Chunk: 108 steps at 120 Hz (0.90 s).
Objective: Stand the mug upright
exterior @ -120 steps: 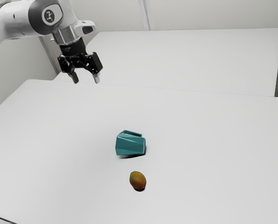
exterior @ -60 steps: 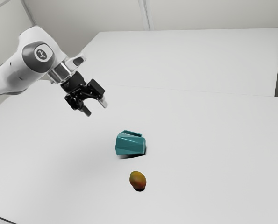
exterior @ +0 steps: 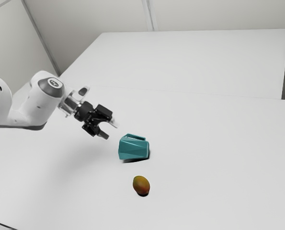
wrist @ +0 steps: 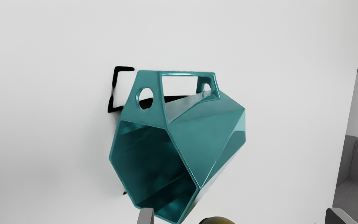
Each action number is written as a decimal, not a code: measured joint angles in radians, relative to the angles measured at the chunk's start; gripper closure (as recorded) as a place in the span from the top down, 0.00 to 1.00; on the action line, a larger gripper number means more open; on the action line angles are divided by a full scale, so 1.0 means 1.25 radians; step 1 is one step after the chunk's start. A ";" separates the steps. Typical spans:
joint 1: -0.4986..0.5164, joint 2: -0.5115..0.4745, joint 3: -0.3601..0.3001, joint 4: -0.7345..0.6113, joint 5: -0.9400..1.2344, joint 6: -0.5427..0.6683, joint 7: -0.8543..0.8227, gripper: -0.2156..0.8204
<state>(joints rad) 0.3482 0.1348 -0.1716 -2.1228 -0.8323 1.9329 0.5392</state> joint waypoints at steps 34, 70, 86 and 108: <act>0.001 0.075 0.000 -0.006 -0.104 0.001 0.149 0.79; 0.001 0.116 -0.003 -0.025 -0.180 -0.036 0.250 0.77; 0.003 0.120 -0.003 -0.029 -0.204 -0.050 0.283 0.65; 0.006 0.124 -0.003 -0.033 -0.218 -0.061 0.319 0.44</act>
<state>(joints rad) 0.3560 0.2904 -0.1749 -2.1640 -1.1043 1.8572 0.9380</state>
